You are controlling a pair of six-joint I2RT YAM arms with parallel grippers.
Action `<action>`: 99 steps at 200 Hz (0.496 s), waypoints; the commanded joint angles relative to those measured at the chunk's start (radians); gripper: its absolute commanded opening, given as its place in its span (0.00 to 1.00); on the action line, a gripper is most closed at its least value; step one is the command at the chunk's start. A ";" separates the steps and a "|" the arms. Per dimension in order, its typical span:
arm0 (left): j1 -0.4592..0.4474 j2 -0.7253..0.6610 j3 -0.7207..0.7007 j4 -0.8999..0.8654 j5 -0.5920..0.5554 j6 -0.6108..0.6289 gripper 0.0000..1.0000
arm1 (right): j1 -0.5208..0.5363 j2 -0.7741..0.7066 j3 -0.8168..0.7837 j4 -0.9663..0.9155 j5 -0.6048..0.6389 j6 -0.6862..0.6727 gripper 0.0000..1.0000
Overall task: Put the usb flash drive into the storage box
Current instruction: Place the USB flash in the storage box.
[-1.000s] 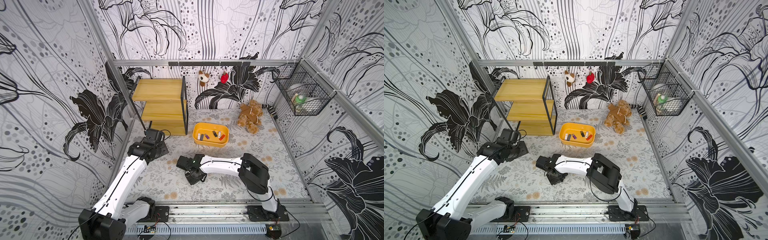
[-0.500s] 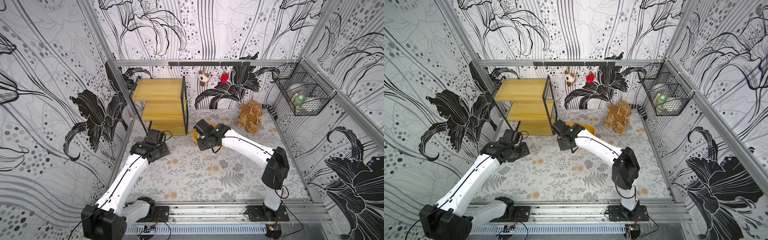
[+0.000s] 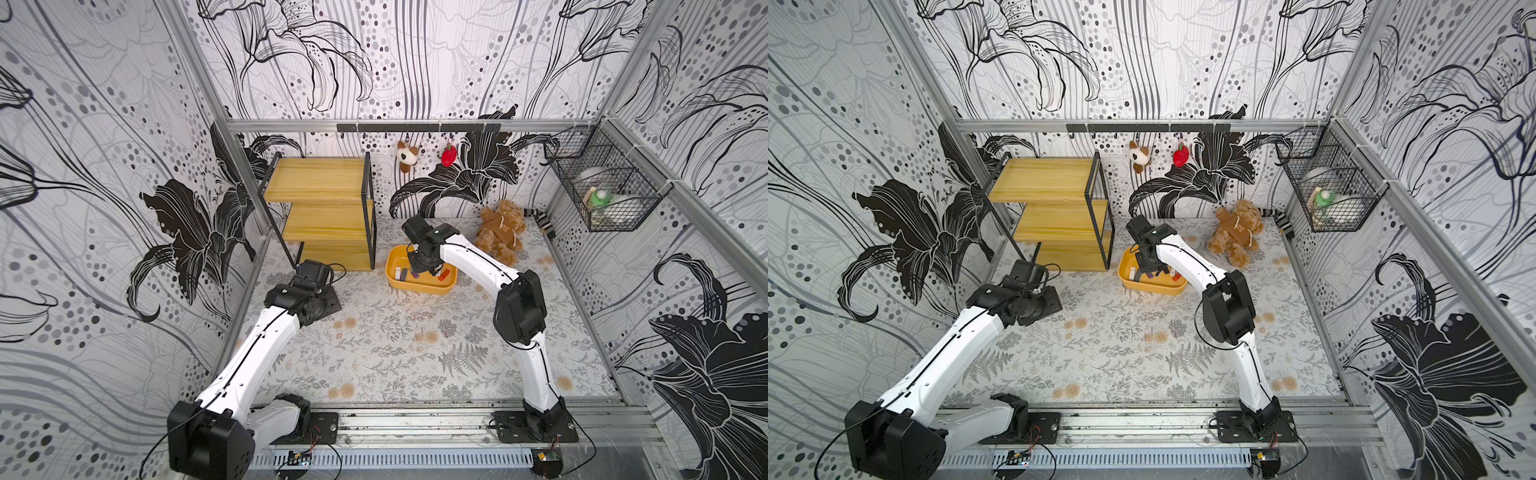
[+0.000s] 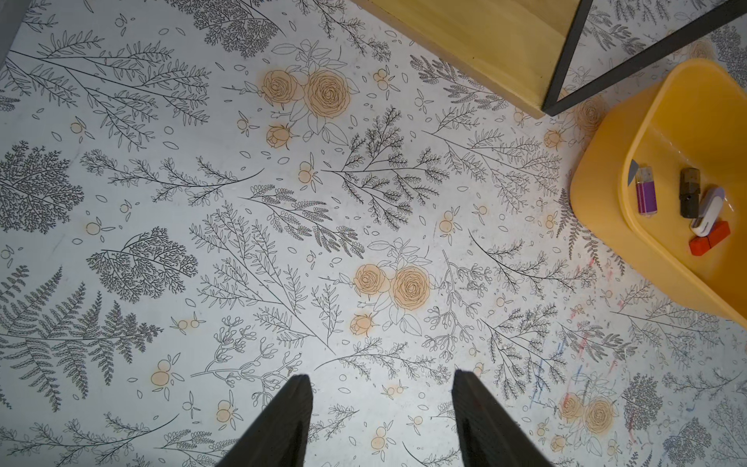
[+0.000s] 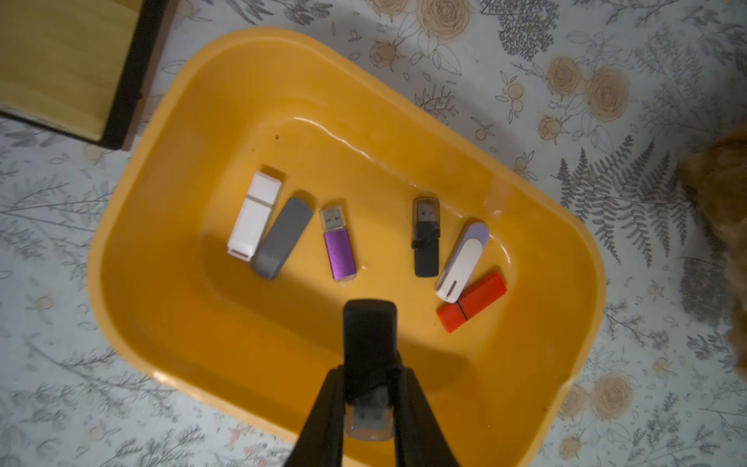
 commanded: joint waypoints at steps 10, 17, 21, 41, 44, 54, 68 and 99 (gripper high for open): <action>0.005 0.016 0.001 0.043 0.009 0.019 0.61 | -0.024 0.070 0.059 -0.005 -0.004 -0.046 0.00; 0.006 0.019 0.001 0.043 0.010 0.019 0.61 | -0.028 0.081 0.059 0.003 -0.010 -0.048 0.00; 0.005 0.020 0.001 0.043 0.009 0.019 0.61 | -0.031 0.087 0.057 0.007 -0.016 -0.051 0.00; 0.006 0.028 0.003 0.049 0.009 0.020 0.61 | -0.038 0.127 0.066 0.019 -0.025 -0.054 0.00; 0.006 0.028 0.004 0.050 0.010 0.019 0.61 | -0.039 0.134 0.069 0.020 -0.026 -0.054 0.00; 0.005 0.033 0.005 0.052 0.010 0.019 0.61 | -0.044 0.156 0.078 0.021 -0.028 -0.051 0.00; 0.006 0.037 0.007 0.054 0.010 0.019 0.61 | -0.048 0.179 0.083 0.030 -0.028 -0.047 0.00; 0.006 0.040 0.004 0.057 0.010 0.019 0.61 | -0.058 0.222 0.099 0.037 -0.033 -0.040 0.00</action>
